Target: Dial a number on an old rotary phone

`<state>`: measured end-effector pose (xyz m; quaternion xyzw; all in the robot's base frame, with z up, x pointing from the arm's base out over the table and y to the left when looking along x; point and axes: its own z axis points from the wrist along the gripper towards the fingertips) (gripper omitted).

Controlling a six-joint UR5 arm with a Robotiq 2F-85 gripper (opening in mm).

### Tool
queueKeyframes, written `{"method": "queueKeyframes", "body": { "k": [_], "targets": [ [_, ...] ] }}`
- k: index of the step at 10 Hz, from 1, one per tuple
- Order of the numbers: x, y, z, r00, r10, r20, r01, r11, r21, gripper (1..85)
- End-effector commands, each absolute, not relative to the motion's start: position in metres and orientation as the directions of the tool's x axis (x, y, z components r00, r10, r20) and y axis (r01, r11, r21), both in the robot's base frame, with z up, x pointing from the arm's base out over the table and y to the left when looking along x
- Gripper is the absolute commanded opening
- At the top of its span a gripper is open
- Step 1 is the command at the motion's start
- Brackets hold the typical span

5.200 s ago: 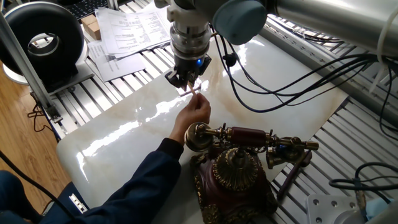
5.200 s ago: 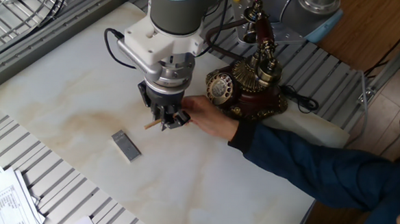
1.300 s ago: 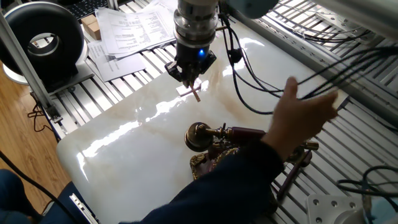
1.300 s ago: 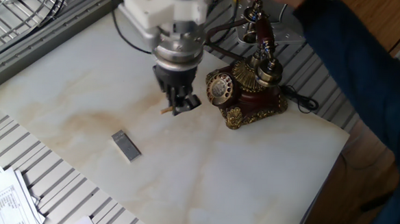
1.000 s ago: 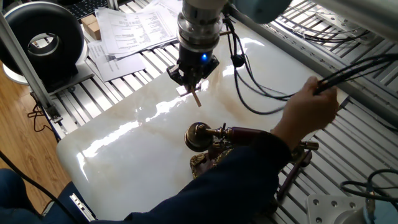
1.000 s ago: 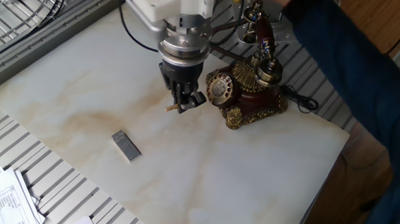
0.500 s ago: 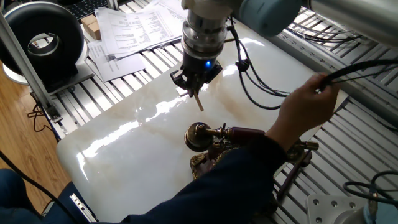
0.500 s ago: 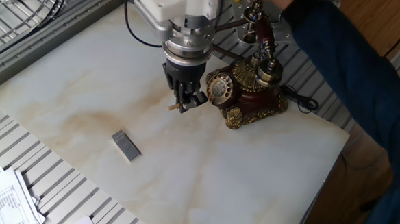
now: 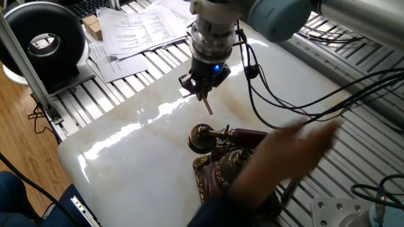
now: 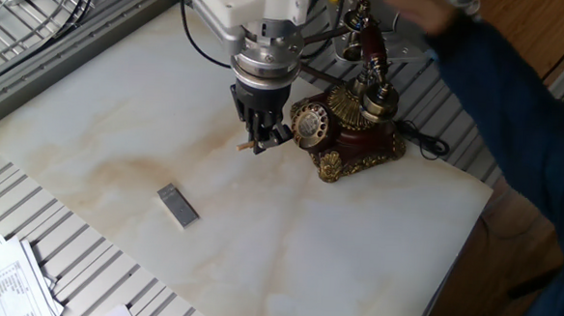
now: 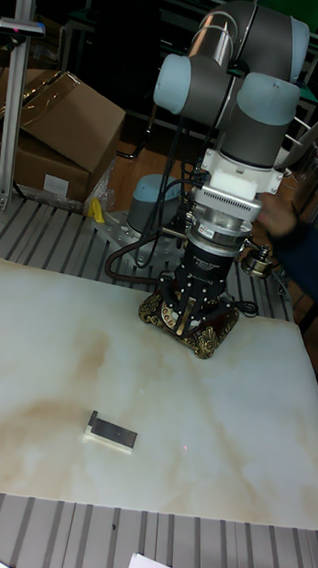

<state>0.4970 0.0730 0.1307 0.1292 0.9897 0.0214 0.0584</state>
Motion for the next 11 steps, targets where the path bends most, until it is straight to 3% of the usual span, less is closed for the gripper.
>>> {"method": "queueKeyframes", "body": {
  "k": [1, 11],
  "targets": [
    [0.494, 0.072, 0.131, -0.967, 0.232, -0.105, 0.228, 0.972, 0.054, 1.3],
    [0.481, 0.073, 0.137, -0.935, 0.335, -0.114, 0.326, 0.941, 0.093, 1.3]
  ]
}}
